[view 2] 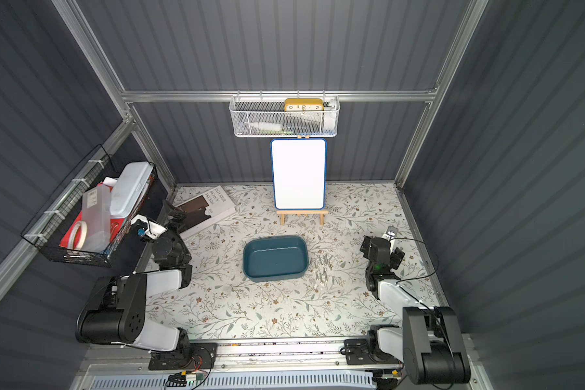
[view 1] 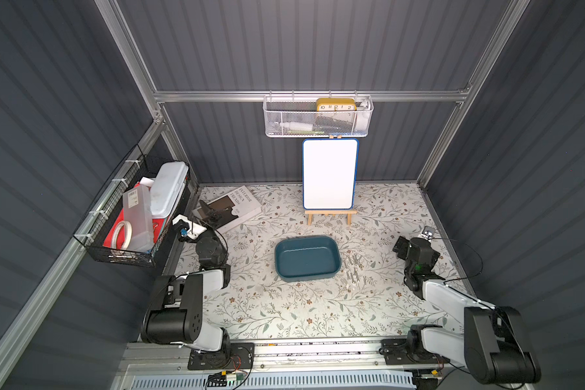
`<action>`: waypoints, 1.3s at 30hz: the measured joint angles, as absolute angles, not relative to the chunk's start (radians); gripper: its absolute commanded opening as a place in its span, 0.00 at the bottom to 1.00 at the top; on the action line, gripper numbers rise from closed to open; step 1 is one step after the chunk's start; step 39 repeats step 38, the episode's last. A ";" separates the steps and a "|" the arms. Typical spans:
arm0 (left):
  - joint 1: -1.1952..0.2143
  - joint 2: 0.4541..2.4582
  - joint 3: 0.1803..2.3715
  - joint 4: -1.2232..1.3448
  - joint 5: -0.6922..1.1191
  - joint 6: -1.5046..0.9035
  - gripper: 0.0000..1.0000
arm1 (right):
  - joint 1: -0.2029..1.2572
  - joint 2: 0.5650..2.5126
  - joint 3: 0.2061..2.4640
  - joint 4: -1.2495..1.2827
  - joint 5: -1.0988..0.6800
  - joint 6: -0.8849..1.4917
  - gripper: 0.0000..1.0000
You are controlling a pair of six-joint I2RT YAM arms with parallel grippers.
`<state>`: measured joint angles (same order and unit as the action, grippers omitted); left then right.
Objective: Take out the screws from the storage box
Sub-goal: Reset both arms
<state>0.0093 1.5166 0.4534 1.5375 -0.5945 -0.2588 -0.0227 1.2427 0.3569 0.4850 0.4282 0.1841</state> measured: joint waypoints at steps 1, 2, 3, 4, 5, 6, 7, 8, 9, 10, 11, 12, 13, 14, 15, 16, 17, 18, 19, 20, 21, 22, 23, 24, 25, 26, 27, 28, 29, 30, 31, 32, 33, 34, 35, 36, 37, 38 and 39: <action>0.019 1.526 0.448 1.560 -0.575 -0.252 0.99 | -0.023 1.260 0.359 0.501 0.409 0.184 0.99; 0.027 1.542 0.433 1.586 -0.552 -0.243 0.99 | -0.025 1.277 0.360 0.522 0.391 0.183 0.99; 0.031 1.558 0.419 1.601 -0.537 -0.236 1.00 | -0.025 1.292 0.361 0.541 0.377 0.183 0.99; 0.035 1.581 0.403 1.607 -0.517 -0.228 0.99 | -0.026 1.310 0.361 0.566 0.359 0.182 0.99; 0.039 1.604 0.396 1.602 -0.501 -0.224 1.00 | -0.028 1.330 0.361 0.595 0.343 0.181 0.99; 0.040 1.619 0.395 1.598 -0.488 -0.220 0.99 | -0.030 1.354 0.361 0.626 0.329 0.176 0.99; 0.042 1.631 0.397 1.599 -0.469 -0.214 0.99 | -0.030 1.385 0.363 0.662 0.312 0.171 0.99; 0.045 1.638 0.398 1.600 -0.452 -0.208 0.99 | -0.032 1.425 0.364 0.708 0.287 0.160 0.99; 0.047 1.644 0.399 1.602 -0.437 -0.205 1.00 | -0.033 1.460 0.364 0.744 0.264 0.152 0.99; 0.047 1.659 0.402 1.617 -0.424 -0.192 0.99 | -0.033 1.494 0.364 0.777 0.241 0.142 0.99; 0.047 1.677 0.403 1.626 -0.411 -0.181 0.99 | -0.033 1.523 0.364 0.806 0.218 0.134 0.99; 0.048 1.691 0.403 1.620 -0.401 -0.179 0.99 | -0.033 1.541 0.363 0.829 0.200 0.128 0.99; 0.049 1.701 0.406 1.613 -0.392 -0.177 0.99 | -0.033 1.557 0.361 0.859 0.182 0.121 0.99; 0.051 1.709 0.413 1.615 -0.385 -0.174 0.99 | -0.033 1.564 0.360 0.875 0.171 0.115 0.99; 0.054 1.712 0.420 1.614 -0.380 -0.175 0.99 | -0.033 1.565 0.360 0.884 0.159 0.112 0.99; 0.055 1.712 0.427 1.613 -0.376 -0.175 0.99 | -0.033 1.563 0.360 0.891 0.152 0.109 0.99; 0.056 1.712 0.434 1.620 -0.373 -0.175 0.99 | -0.033 1.560 0.361 0.894 0.144 0.106 0.99; 0.059 1.711 0.438 1.622 -0.369 -0.175 0.99 | -0.033 1.556 0.361 0.894 0.138 0.105 0.99; 0.059 1.712 0.441 1.622 -0.369 -0.175 0.99 | -0.033 1.553 0.361 0.894 0.134 0.103 0.99; 0.059 1.712 0.443 1.623 -0.367 -0.175 0.99 | -0.033 1.550 0.361 0.894 0.130 0.101 0.99; 0.059 1.711 0.443 1.623 -0.367 -0.175 0.99 | -0.033 1.547 0.361 0.894 0.127 0.099 0.99; 0.059 1.711 0.443 1.622 -0.367 -0.175 0.99 | -0.033 1.545 0.361 0.894 0.124 0.096 0.99; 0.059 1.711 0.443 1.622 -0.367 -0.175 0.99 | -0.033 1.544 0.361 0.894 0.121 0.095 0.99; 0.059 1.711 0.443 1.623 -0.367 -0.175 0.99 | -0.033 1.544 0.361 0.894 0.119 0.094 0.99; 0.059 1.711 0.443 1.623 -0.367 -0.175 0.99 | -0.033 1.544 0.361 0.894 0.117 0.093 0.99; 0.059 1.711 0.443 1.622 -0.367 -0.175 0.99 | -0.033 1.544 0.361 0.894 0.116 0.092 0.99; 0.059 1.711 0.443 1.623 -0.367 -0.175 0.99 | -0.033 1.544 0.361 0.894 0.115 0.092 0.99; 0.059 1.711 0.443 1.623 -0.367 -0.175 0.99 | -0.033 1.544 0.361 0.893 0.115 0.091 0.99; 0.059 1.711 0.443 1.622 -0.367 -0.175 0.99 | -0.033 1.544 0.361 0.893 0.115 0.091 0.99; 0.059 1.711 0.443 1.623 -0.367 -0.175 0.99 | -0.033 1.544 0.361 0.893 0.115 0.091 0.99; 0.059 1.711 0.443 1.623 -0.367 -0.175 0.99 | -0.033 1.544 0.361 0.893 0.115 0.091 0.99; 0.059 1.711 0.443 1.623 -0.367 -0.175 0.99 | -0.033 1.544 0.361 0.893 0.114 0.091 0.99; 0.059 1.711 0.443 1.623 -0.367 -0.175 0.99 | -0.033 1.544 0.363 0.890 0.112 0.089 0.99; 0.059 1.711 0.443 1.623 -0.367 -0.175 0.99 | -0.033 1.544 0.368 0.884 0.102 0.084 0.99; 0.059 1.711 0.443 1.623 -0.367 -0.175 0.99 | -0.033 1.544 0.375 0.875 0.086 0.078 0.99; 0.059 1.711 0.443 1.623 -0.367 -0.175 0.99 | -0.033 1.544 0.381 0.873 0.075 0.073 0.99; 0.059 1.711 0.443 1.623 -0.367 -0.175 0.99 | -0.032 1.544 0.385 0.873 0.066 0.068 0.99; 0.059 1.711 0.443 1.623 -0.367 -0.175 0.99 | -0.031 1.544 0.387 0.873 0.056 0.065 0.99; 0.059 1.711 0.443 1.623 -0.367 -0.175 0.99 | -0.031 1.544 0.387 0.873 0.056 0.065 0.99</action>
